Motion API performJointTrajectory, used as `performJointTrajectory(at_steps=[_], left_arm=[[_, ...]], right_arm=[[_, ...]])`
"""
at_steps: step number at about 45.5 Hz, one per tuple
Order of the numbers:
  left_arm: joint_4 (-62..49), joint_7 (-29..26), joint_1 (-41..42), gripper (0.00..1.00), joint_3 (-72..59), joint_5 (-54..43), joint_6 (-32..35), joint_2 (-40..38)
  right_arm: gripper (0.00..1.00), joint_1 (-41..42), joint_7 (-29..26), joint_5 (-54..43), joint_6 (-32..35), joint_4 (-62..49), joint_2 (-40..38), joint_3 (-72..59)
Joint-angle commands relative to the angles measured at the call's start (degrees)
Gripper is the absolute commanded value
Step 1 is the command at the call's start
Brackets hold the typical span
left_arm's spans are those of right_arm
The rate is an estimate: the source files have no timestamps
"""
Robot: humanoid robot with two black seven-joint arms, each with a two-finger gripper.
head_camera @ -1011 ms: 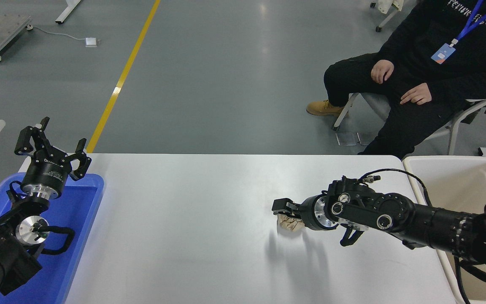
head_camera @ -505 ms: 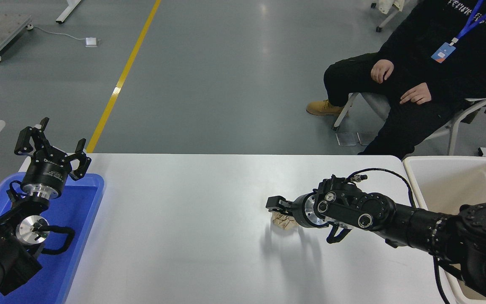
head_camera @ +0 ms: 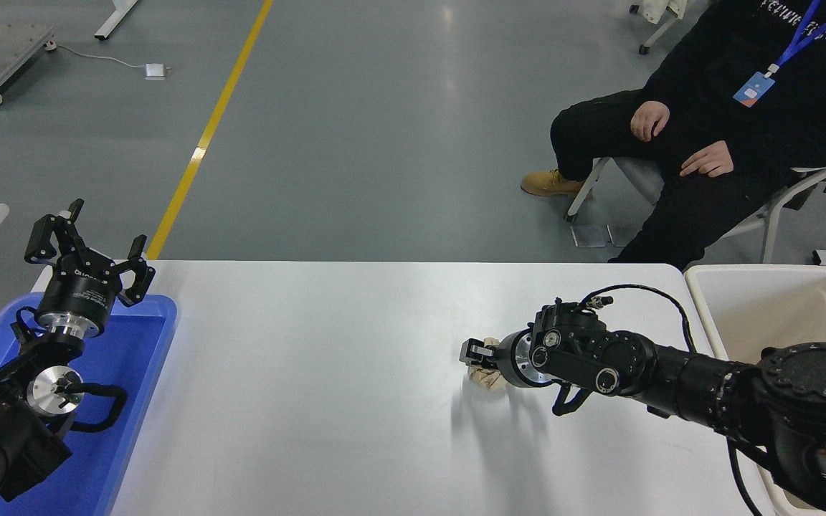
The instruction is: Clean the table surface
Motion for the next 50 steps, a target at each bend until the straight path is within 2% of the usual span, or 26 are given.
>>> performJointTrajectory(at_steps=[1,7,15,22,31,50], left_arm=[[0.0,0.0,0.0,1.0,0.0,0.0,0.0,0.0],[0.0,0.0,0.0,1.0,0.0,0.0,0.0,0.0],[0.0,0.0,0.0,1.0,0.0,0.0,0.0,0.0],[0.0,0.0,0.0,1.0,0.0,0.0,0.0,0.0],[0.0,0.0,0.0,1.0,0.0,0.0,0.0,0.0],[0.0,0.0,0.1,1.0,0.0,0.0,0.0,0.0]], right_arm=[[0.0,0.3,-2.4,-0.1,3.2,-0.2,0.1,0.6],[0.0,0.6,-5.4,0.0,3.3,-0.1,0.1,1.0],[0.0,1.0,-5.4,0.2,3.4,0.7,0.0,1.2],[0.0,2.7,-5.8,0.9,5.0,3.5,-3.7,1.3],[0.0,7.1,-5.8,2.8,9.0,12.2,-13.8,1.8],[0.0,18.6,-5.8,4.7,17.0,38.6,-44.2,2.7]])
